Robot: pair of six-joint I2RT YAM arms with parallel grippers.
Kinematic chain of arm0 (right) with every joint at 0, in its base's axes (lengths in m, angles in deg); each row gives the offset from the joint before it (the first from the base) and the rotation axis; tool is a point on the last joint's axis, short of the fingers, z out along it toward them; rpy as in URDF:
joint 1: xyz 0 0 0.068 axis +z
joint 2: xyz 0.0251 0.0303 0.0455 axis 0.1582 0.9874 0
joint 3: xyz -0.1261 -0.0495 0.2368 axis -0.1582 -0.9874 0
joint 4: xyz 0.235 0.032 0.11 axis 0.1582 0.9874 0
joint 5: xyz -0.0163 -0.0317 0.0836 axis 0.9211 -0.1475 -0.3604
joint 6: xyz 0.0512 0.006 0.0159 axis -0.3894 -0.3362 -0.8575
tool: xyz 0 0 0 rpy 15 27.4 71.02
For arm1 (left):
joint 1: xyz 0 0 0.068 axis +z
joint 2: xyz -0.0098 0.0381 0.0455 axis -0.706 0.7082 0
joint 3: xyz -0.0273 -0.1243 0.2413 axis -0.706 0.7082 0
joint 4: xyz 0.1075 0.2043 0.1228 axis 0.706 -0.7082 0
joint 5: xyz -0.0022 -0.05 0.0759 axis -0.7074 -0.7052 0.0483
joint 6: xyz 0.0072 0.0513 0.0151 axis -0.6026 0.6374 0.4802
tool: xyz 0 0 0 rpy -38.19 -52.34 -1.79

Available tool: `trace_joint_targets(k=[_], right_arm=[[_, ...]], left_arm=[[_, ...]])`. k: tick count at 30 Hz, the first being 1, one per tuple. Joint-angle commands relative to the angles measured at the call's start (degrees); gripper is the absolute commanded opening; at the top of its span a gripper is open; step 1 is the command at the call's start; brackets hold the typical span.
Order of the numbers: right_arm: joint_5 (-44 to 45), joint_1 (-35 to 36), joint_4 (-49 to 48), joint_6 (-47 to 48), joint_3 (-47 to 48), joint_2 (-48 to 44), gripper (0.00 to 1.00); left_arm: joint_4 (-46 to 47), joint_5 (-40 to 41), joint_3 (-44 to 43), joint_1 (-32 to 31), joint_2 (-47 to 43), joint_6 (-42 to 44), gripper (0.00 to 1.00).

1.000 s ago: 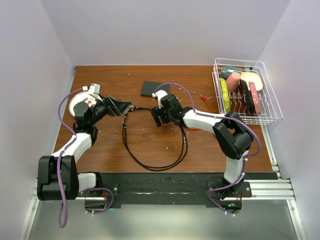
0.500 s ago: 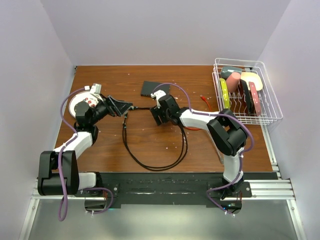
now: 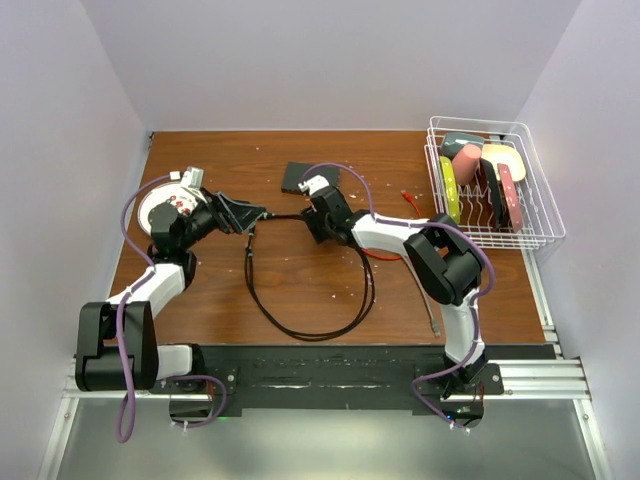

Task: Insert the plug into the switch port

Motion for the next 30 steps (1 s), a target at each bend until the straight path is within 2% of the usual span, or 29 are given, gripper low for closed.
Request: trace_joint_targets(k=[1, 2, 3, 6, 8, 10, 23, 30], right_arm=[[6.54, 0.05, 3.25, 1.27, 1.95, 1.11, 0.62], [6.45, -0.03, 3.42, 1.27, 2.30, 1.46, 0.53], [6.28, 0.05, 4.04, 1.36, 2.91, 1.82, 0.31], [6.36, 0.05, 4.13, 1.10, 3.53, 2.52, 0.11], [6.36, 0.05, 3.34, 1.01, 3.01, 1.65, 0.04], [6.27, -0.03, 2.38, 1.10, 2.13, 0.25, 0.02], [3.38, 0.05, 2.99, 1.71, 1.16, -17.42, 0.03], [-18.58, 0.14, -3.32, 0.58, -5.07, -26.30, 0.01]], left_arm=[[2.19, -1.18, -1.55, 0.37, -1.29, 0.09, 1.00], [1.93, -1.44, -1.73, 0.29, -1.29, 0.27, 1.00], [1.66, -1.45, -1.82, 0.37, -1.38, 0.27, 1.00], [2.36, -0.83, -1.20, 0.37, -1.47, 0.10, 1.00], [1.84, -1.27, -1.64, 0.37, -1.29, 0.27, 1.00], [1.05, -1.45, -1.99, 0.37, -1.55, 0.71, 1.00], [3.51, -0.83, -0.76, 0.37, -4.10, -0.87, 1.00], [5.44, 0.40, 0.21, 0.37, -8.05, -4.03, 1.00]])
